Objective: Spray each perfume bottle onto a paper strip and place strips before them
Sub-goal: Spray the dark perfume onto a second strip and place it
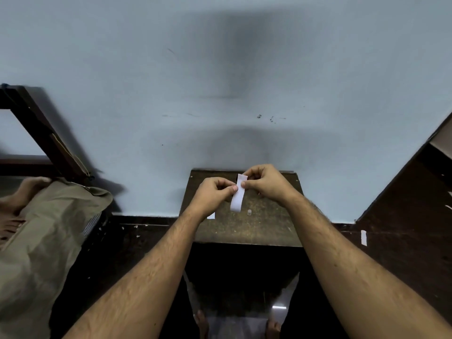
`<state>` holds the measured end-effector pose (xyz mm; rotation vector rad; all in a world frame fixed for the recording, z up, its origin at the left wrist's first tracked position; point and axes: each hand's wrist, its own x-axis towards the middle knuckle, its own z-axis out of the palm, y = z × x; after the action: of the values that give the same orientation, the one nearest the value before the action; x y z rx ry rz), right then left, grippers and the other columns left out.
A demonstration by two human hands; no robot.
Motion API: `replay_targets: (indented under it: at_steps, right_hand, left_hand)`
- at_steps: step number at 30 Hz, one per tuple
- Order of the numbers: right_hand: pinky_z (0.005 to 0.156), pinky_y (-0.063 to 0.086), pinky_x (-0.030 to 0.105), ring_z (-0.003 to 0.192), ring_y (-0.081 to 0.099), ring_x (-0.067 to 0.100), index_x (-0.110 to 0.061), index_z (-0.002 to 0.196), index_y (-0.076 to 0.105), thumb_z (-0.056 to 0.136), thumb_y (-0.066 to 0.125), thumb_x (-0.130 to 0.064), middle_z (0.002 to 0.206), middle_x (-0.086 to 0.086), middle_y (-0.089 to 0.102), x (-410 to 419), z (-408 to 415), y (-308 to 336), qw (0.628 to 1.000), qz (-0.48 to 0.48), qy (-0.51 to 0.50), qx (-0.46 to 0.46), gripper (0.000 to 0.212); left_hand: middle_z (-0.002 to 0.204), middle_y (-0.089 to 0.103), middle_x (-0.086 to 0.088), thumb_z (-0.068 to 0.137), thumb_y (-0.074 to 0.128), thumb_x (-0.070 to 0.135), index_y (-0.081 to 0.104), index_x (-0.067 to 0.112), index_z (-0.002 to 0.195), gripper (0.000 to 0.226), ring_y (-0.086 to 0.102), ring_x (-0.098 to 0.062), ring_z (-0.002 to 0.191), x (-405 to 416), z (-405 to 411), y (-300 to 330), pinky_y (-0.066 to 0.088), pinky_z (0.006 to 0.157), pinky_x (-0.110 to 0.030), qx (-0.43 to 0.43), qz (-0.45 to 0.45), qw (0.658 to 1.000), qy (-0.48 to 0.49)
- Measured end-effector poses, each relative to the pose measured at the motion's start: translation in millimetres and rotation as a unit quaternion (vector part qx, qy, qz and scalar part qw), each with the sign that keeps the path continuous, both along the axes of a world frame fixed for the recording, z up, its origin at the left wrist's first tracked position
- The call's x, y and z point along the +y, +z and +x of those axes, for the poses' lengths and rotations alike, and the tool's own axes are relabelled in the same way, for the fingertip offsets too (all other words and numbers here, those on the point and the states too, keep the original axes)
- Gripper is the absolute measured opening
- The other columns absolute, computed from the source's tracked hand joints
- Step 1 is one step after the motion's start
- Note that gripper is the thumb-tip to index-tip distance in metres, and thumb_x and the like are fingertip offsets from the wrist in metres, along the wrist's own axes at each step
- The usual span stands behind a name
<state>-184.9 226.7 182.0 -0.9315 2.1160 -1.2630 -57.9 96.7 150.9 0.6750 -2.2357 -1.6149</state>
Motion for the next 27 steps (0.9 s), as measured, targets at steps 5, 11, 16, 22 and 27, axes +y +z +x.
replay_targets:
  at_steps: [5,11,16,22,27]
  right_hand:
    - [0.044,0.037,0.022,0.042,0.048,-0.001,-0.009,0.097,0.069,0.082,0.074,-0.009,0.072,0.006,0.066,-10.0,-4.7,-21.1,1.000,0.005,0.005,-0.010,0.015]
    - [0.043,0.039,0.022,0.045,0.050,0.003,-0.011,0.092,0.069,0.084,0.072,-0.011,0.072,0.005,0.068,-14.1,-11.1,-42.8,1.000,0.004,-0.004,-0.028,0.009]
    - [0.045,0.041,0.014,0.048,0.054,-0.003,-0.006,0.091,0.071,0.088,0.067,-0.010,0.072,0.004,0.068,-13.2,-21.4,-64.7,0.997,-0.022,-0.067,-0.026,0.007]
    - [0.049,0.043,0.023,0.052,0.054,0.010,-0.017,0.077,0.070,0.085,0.067,-0.010,0.068,0.001,0.068,-11.8,-36.8,-103.9,0.989,-0.016,-0.141,-0.036,0.011]
    - [0.047,0.044,0.019,0.049,0.054,0.004,-0.017,0.078,0.069,0.088,0.067,-0.009,0.070,0.003,0.068,-16.1,-42.5,-125.9,0.987,-0.008,-0.150,-0.052,0.013]
  left_hand:
    - [0.072,0.069,0.005,0.090,0.069,0.012,0.073,0.011,0.085,0.006,0.060,0.004,0.057,0.0,-3.9,-17.9,0.048,0.063,-0.015,-0.004,0.040,0.999,0.014]
    - [0.072,0.068,0.003,0.091,0.066,0.010,0.072,0.010,0.083,0.010,0.058,-0.005,0.061,-5.3,-12.5,-47.0,0.047,0.056,-0.016,-0.012,0.107,0.993,0.046]
    - [0.076,0.068,-0.002,0.091,0.067,0.012,0.073,0.004,0.090,0.011,0.056,-0.010,0.061,-13.3,-21.2,-72.9,0.047,0.054,-0.017,-0.043,0.136,0.987,0.073]
    - [0.065,0.060,-0.005,0.089,0.068,0.014,0.072,0.007,0.083,0.010,0.049,-0.010,0.051,-21.9,-34.6,-101.6,0.039,0.046,-0.014,-0.090,0.120,0.983,0.106]
    - [0.067,0.067,-0.005,0.083,0.072,0.021,0.072,0.017,0.068,0.016,0.052,-0.015,0.053,-30.2,-49.6,-125.8,0.047,0.066,-0.029,-0.127,0.114,0.977,0.131]
